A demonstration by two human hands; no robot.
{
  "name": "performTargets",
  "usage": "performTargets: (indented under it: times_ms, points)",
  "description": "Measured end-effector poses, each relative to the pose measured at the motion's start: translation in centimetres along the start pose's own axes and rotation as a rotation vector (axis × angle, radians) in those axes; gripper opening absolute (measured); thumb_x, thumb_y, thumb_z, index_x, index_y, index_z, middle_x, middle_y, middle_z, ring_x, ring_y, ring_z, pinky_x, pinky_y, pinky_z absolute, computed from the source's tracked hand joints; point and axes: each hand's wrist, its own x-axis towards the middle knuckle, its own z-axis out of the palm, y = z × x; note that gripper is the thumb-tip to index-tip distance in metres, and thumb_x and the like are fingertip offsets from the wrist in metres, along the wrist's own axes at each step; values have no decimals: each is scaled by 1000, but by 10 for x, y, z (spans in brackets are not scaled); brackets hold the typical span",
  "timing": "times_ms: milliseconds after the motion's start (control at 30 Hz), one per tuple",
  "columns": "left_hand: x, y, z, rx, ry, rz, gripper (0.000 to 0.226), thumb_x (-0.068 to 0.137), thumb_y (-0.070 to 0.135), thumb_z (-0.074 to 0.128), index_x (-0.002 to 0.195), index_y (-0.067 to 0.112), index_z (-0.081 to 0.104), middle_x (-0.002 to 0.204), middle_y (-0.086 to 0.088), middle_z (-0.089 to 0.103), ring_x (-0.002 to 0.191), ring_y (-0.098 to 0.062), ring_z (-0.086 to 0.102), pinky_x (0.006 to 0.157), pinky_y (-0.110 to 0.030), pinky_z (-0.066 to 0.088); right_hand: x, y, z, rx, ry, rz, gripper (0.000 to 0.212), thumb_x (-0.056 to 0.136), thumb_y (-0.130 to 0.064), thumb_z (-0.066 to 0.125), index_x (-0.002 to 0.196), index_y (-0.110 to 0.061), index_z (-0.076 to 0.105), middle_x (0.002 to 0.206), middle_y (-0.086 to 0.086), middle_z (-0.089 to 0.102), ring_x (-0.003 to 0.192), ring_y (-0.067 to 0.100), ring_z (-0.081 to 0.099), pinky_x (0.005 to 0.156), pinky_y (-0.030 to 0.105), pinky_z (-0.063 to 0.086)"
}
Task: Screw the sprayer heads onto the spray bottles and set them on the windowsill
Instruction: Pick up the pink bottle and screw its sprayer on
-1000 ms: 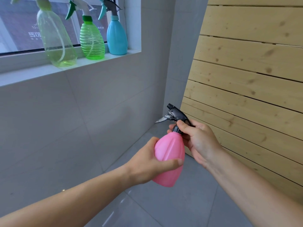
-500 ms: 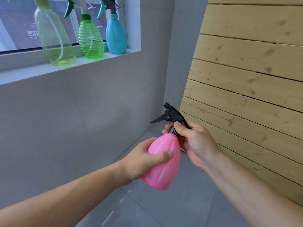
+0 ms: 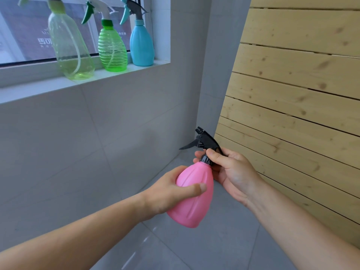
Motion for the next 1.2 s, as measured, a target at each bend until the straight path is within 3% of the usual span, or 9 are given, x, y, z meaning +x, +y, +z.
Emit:
performTargets:
  times_ms: [100,200,333,500,667,767,900,1000,1200]
  points:
    - [-3,8,-8,-9,41,29,68,62,61,78,121,30,64,112,3,77,100,-16,76,82,-33,63,0,1,3,-71,-25,-32,28,90,-20,66,113,-5,60,97,8,76,86,22,70,79,35,55]
    - [-9,21,-22,-74,145,101,54,78,62,72,122,33,62,120,1,76,108,-18,75,88,-34,63,-2,1,14,-200,-39,-63,55,75,-34,73,122,-10,59,92,4,75,81,16,70,75,32,55]
    - [-22,41,-51,-165,298,155,59,78,65,59,127,31,59,123,3,73,111,-17,73,87,-32,62,-5,-1,45,-430,-193,-128,37,89,-29,68,125,-24,62,109,9,76,103,23,72,97,43,55]
    - [-40,58,-100,-205,432,195,53,81,56,59,125,27,51,132,-3,64,119,-21,64,104,-49,51,10,-13,103,-473,-364,-200,58,88,-32,69,141,-38,47,116,9,73,104,19,72,94,40,57]
    - [-65,87,-159,-133,511,313,52,79,44,64,125,25,47,130,-4,63,111,-17,66,85,-33,52,39,-35,171,-505,-424,-314,71,74,-51,78,138,-42,50,118,10,68,105,21,72,97,44,55]
    - [-79,108,-197,-42,601,387,47,92,38,67,131,23,49,128,-5,65,109,-20,69,78,-28,54,63,-45,219,-476,-455,-379,59,77,-42,78,131,-45,55,113,16,69,105,29,71,96,47,56]
    - [-94,124,-248,18,739,411,39,98,30,66,134,22,52,126,-9,65,104,-20,71,70,-24,58,87,-54,281,-477,-485,-475,54,84,-37,73,132,-42,51,118,10,67,108,26,69,92,47,57]
    - [-102,125,-281,-34,775,396,48,91,38,73,134,26,56,126,-16,65,110,-30,71,83,-38,59,100,-54,321,-523,-490,-554,52,87,-34,70,134,-40,50,120,5,65,106,22,68,90,46,58]
    - [-112,113,-330,30,857,336,48,96,26,70,142,23,57,126,-10,72,115,-27,71,106,-46,53,124,-39,368,-625,-500,-596,65,90,-25,68,149,-28,39,131,3,62,111,20,66,96,40,55]
